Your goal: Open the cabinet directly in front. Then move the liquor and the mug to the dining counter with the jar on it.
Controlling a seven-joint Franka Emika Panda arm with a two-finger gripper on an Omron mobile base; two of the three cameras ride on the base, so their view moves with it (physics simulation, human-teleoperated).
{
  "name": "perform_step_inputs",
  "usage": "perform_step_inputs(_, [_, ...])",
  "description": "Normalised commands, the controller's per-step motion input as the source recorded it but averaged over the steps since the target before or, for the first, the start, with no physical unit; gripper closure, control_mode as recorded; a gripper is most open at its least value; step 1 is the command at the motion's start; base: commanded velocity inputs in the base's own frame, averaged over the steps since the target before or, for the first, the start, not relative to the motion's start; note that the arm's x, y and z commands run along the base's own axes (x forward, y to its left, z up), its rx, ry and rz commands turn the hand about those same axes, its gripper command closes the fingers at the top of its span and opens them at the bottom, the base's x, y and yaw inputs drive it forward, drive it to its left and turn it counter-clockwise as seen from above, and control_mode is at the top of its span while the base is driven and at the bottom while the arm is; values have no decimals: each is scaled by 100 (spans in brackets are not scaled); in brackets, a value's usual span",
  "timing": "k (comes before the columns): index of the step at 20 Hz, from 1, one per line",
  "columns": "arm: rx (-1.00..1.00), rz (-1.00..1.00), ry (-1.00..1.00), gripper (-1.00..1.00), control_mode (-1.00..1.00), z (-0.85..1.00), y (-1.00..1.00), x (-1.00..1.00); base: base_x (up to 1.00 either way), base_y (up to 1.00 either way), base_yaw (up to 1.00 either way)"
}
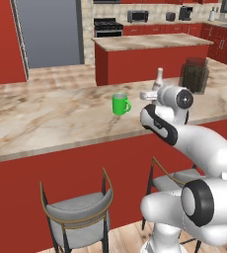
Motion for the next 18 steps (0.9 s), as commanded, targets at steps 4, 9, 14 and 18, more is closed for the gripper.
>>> perform_step_inputs(4, [0,0,-3,100,-100,-12,0,0,0,0,0])
perform_step_inputs(9, [0,0,0,100,-100,-18,0,0,0,0,0])
perform_step_inputs(14, [0,0,0,100,-100,-6,0,0,0,0,0])
perform_step_inputs(18, [0,0,0,100,-100,-1,0,1,0,0,0])
